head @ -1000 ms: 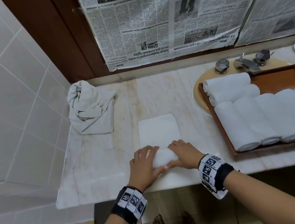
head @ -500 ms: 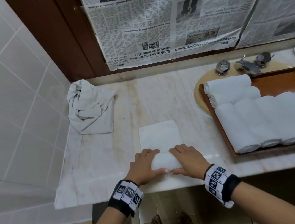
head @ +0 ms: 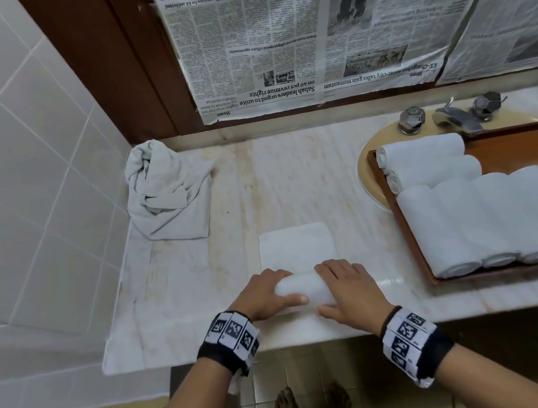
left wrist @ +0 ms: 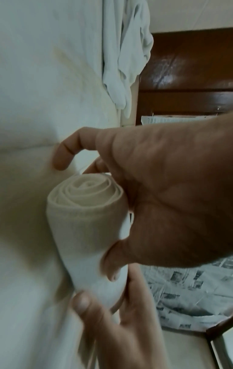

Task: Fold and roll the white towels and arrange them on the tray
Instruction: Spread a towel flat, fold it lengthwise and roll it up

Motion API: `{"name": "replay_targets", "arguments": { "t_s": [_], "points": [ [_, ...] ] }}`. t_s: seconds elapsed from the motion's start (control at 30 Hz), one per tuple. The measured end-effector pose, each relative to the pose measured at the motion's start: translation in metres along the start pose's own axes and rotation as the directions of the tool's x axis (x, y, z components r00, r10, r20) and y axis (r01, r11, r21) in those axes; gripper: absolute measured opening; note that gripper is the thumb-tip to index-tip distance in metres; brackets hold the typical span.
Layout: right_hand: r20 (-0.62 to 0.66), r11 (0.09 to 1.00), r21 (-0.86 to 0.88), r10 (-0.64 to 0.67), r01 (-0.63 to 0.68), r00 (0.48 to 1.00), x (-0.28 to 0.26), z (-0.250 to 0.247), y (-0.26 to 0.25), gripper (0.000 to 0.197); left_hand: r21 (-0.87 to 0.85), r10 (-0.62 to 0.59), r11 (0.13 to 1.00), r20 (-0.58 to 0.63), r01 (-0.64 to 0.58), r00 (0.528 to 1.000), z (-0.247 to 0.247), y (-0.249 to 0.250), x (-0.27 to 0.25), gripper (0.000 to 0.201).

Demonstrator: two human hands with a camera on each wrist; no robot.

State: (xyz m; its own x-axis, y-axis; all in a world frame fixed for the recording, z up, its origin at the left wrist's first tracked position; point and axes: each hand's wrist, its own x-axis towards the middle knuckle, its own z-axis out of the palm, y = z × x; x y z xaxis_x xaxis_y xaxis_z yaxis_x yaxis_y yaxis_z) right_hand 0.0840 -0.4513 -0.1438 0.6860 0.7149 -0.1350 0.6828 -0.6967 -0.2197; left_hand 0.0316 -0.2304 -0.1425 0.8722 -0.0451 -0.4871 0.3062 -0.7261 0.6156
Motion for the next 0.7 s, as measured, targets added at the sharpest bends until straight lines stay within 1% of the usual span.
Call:
{"name": "replay_targets", "arguments": {
  "t_s": [0.03, 0.07, 0.13, 0.2, 0.3, 0.37, 0.43, 0.5, 0.57, 0.63, 0.7],
  "points": [
    [-0.018, 1.000, -0.014, -0.005, 0.005, 1.000, 0.000, 0.002, -0.001, 0.072, -0.015, 0.003, 1.000, 0.006, -0.003, 1.000, -0.001, 0.000, 0.001, 0.064],
    [0.001, 1.000, -0.003, -0.006, 0.006, 1.000, 0.001, 0.003, -0.001, 0.071, -0.021, -0.003, 1.000, 0.002, 0.003, 1.000, 0.000, 0.001, 0.001, 0.066],
    [0.092, 0.998, 0.066, 0.002, -0.008, 0.996, 0.011, 0.001, 0.003, 0.068, 0.042, -0.045, 0.998, -0.049, 0.047, 0.998, 0.007, 0.003, -0.003, 0.073],
    [0.197, 0.990, 0.138, 0.010, -0.038, 0.980, 0.021, -0.006, 0.007, 0.067, 0.155, -0.064, 0.984, -0.148, 0.087, 0.987, 0.020, 0.006, -0.014, 0.077],
    [0.308, 0.970, 0.227, 0.011, -0.084, 0.951, 0.033, -0.015, 0.012, 0.066, 0.273, 0.037, 0.960, -0.330, 0.058, 0.943, 0.041, 0.008, -0.029, 0.077],
    [0.377, 0.963, 0.253, -0.009, -0.094, 0.926, 0.039, -0.020, 0.013, 0.064, 0.277, 0.052, 0.959, -0.373, 0.058, 0.927, 0.049, 0.006, -0.033, 0.074],
    [0.406, 0.957, 0.270, -0.017, -0.102, 0.914, 0.039, -0.025, 0.013, 0.060, 0.232, 0.017, 0.971, -0.336, 0.065, 0.942, 0.046, 0.005, -0.032, 0.071],
    [0.376, 0.966, 0.236, 0.013, -0.109, 0.927, 0.031, -0.025, 0.009, 0.062, 0.201, -0.007, 0.978, -0.260, 0.062, 0.965, 0.037, 0.005, -0.029, 0.068],
    [0.250, 0.996, 0.080, 0.028, -0.050, 0.968, 0.018, -0.020, 0.000, 0.066, 0.129, -0.040, 0.990, -0.167, 0.062, 0.985, 0.022, 0.006, -0.024, 0.067],
    [0.126, 0.999, -0.043, 0.001, 0.004, 0.992, 0.008, -0.012, -0.008, 0.070, 0.045, -0.055, 0.997, -0.097, 0.060, 0.994, 0.011, 0.004, -0.015, 0.066],
    [0.106, 0.999, -0.047, -0.004, 0.010, 0.994, 0.010, -0.008, -0.008, 0.072, 0.015, -0.070, 0.997, -0.055, 0.071, 0.996, 0.005, 0.003, -0.008, 0.071]
  ]
}}
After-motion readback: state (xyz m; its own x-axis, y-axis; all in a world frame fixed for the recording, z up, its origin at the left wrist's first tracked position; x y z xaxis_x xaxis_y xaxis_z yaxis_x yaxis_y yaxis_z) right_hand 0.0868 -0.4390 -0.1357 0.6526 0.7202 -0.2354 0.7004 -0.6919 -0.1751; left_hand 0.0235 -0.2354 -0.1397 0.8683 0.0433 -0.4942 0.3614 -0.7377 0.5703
